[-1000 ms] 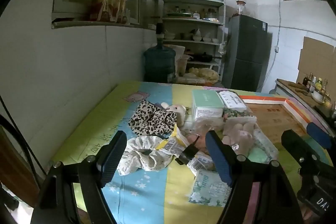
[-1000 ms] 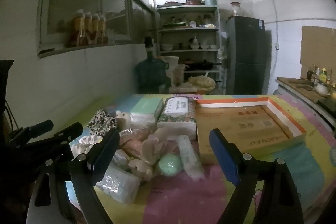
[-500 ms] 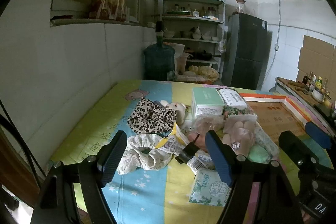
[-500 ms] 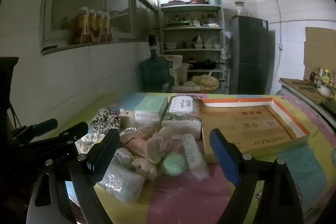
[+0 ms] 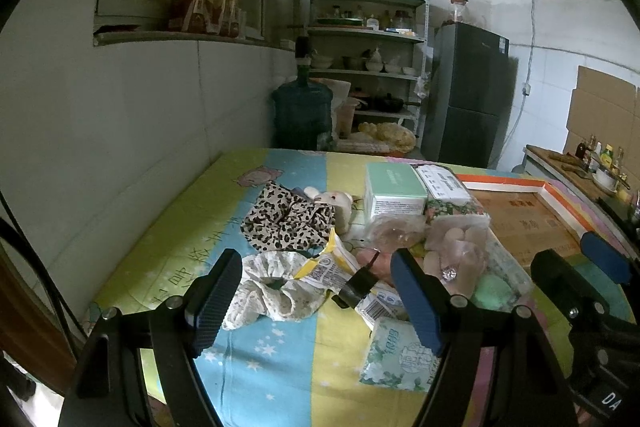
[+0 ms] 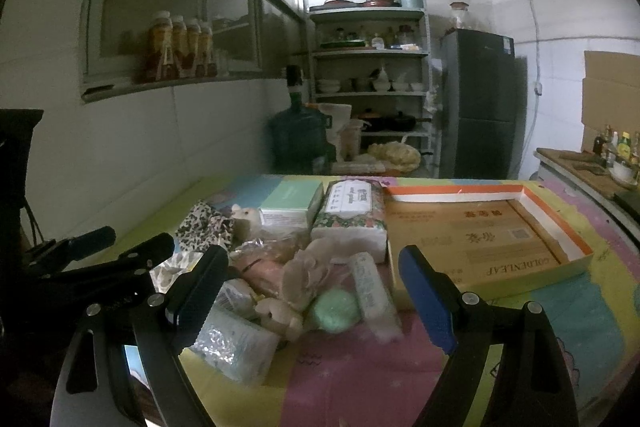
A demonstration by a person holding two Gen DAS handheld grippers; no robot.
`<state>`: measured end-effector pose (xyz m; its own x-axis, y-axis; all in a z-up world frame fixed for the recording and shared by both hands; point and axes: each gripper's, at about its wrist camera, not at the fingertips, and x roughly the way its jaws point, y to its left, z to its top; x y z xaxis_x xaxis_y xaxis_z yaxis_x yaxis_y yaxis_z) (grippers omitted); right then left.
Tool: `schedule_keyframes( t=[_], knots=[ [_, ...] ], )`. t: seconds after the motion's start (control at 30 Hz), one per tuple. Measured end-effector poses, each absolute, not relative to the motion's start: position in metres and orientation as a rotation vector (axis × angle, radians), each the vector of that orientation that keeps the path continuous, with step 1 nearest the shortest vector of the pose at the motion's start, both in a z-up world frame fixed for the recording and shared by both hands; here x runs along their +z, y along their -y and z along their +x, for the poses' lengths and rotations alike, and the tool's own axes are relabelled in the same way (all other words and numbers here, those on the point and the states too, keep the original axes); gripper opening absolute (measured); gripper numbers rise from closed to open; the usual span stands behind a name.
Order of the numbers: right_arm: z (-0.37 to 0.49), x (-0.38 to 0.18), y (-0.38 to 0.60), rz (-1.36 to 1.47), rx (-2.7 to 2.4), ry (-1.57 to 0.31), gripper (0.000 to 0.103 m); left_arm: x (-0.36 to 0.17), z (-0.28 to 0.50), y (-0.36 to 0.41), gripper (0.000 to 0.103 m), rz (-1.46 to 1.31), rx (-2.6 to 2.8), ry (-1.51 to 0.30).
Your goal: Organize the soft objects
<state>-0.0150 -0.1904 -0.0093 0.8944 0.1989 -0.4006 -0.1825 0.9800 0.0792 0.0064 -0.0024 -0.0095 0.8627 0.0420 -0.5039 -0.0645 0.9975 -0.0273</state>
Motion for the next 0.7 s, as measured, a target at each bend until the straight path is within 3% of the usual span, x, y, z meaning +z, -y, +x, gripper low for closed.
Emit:
schedule_keyframes(
  t=[0.7],
  knots=[
    [-0.0153,-0.0141,0.1859,0.038,0.225,-0.429,0.088,-0.0141,0.0073,0.0058,0.077,-0.043,0.041,-0.542]
  ],
)
